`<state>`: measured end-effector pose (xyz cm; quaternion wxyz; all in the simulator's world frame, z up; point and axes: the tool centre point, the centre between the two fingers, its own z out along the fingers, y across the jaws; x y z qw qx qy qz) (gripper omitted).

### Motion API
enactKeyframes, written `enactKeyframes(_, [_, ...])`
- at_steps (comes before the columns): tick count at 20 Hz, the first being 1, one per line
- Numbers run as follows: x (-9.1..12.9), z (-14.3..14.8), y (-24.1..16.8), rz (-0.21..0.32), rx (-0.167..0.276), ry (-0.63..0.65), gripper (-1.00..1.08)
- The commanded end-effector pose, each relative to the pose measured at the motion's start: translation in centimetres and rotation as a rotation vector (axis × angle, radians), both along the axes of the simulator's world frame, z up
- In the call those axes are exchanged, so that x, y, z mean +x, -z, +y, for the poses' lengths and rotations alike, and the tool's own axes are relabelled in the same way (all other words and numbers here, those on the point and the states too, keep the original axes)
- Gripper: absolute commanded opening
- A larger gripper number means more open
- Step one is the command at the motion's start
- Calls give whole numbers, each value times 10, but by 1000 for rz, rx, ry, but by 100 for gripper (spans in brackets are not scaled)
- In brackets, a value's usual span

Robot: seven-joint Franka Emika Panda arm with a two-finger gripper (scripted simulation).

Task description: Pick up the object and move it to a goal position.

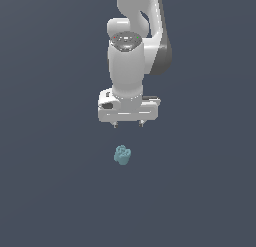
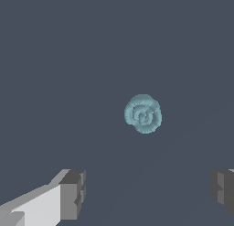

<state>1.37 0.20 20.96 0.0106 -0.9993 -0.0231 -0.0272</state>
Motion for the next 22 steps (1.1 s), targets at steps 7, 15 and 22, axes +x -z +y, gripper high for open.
enactKeyframes(7, [7,-3,11,5,-12,-110,100])
enactKeyframes(15, [17,-8,31,15,-29,-302,100])
enactKeyframes(22, [27,-13,51,25,-40,-493,100])
